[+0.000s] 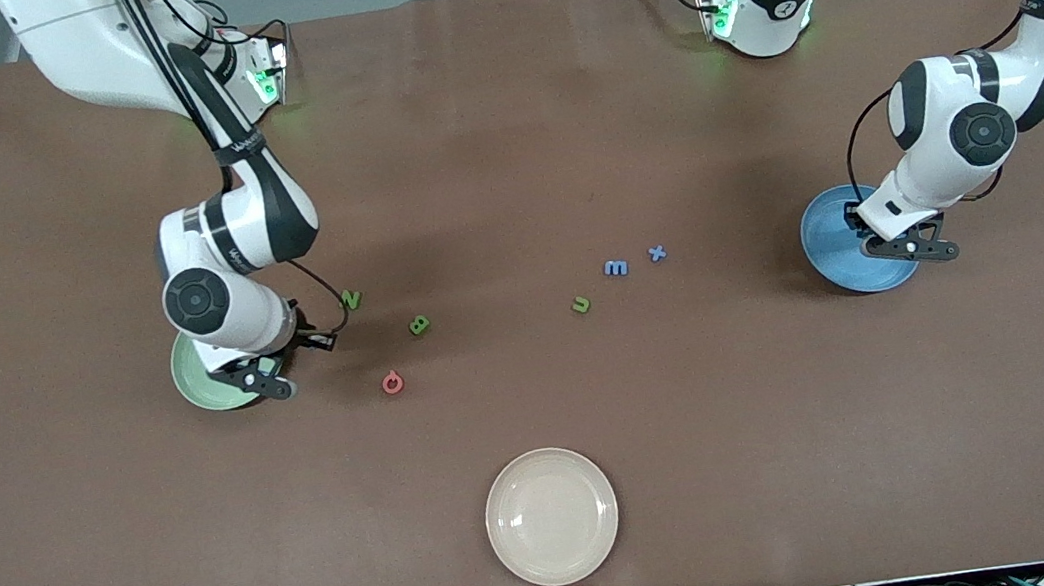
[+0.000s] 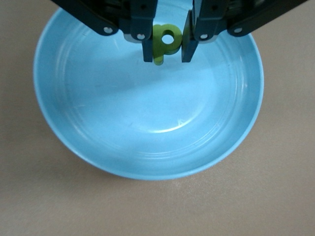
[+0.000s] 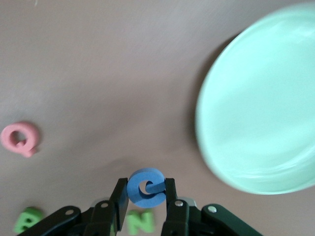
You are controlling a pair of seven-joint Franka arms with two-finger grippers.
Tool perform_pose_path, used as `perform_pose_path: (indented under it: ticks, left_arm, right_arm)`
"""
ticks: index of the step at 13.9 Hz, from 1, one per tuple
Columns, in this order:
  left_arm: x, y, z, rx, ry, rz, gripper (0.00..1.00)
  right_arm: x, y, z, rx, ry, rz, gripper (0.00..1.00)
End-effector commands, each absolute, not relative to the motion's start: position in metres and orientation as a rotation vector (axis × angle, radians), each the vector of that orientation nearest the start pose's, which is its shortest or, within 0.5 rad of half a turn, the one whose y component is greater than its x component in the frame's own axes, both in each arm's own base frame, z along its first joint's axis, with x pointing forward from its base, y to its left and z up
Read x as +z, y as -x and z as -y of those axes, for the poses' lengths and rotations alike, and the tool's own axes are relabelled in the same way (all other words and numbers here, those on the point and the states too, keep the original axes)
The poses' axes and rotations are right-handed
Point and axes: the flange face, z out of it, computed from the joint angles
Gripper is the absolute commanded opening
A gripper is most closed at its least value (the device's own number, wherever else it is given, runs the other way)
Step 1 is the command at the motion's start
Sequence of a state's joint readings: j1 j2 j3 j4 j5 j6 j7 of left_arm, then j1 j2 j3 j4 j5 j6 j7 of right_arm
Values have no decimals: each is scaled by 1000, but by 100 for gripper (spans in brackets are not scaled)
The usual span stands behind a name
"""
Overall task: Sort upper and lower case letters into plates
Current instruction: 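Drop the d into the blue plate while the right gripper drops C in green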
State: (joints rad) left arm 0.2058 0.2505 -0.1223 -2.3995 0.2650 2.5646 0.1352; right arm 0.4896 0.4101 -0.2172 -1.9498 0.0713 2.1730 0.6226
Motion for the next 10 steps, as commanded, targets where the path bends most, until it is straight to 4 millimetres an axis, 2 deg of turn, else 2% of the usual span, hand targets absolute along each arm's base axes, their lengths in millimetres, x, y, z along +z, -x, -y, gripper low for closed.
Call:
perform_pose_path:
  ticks: [1, 2, 4, 6, 8, 10]
  left_arm:
    - [193, -482, -47, 111, 2993, -472, 9]
    - [192, -482, -55, 96, 2991, -465, 9]
    - [189, -482, -55, 93, 2994, -467, 9]
    - [186, -480, -55, 83, 2994, -478, 11]
    - [184, -480, -54, 81, 2989, -494, 13]
    - [183, -480, -53, 71, 2989, -499, 23]
  right_arm:
    - [265, -579, -136, 219, 3235, -615, 0]
    - [262, -579, -121, 224, 3233, -590, 0]
    - [252, -573, -89, 184, 3217, -554, 0]
    - [235, -560, -79, 160, 3215, -523, 0]
    - [229, -559, -67, 165, 3211, -551, 0]
    - [227, -559, -64, 173, 3211, -562, 1]
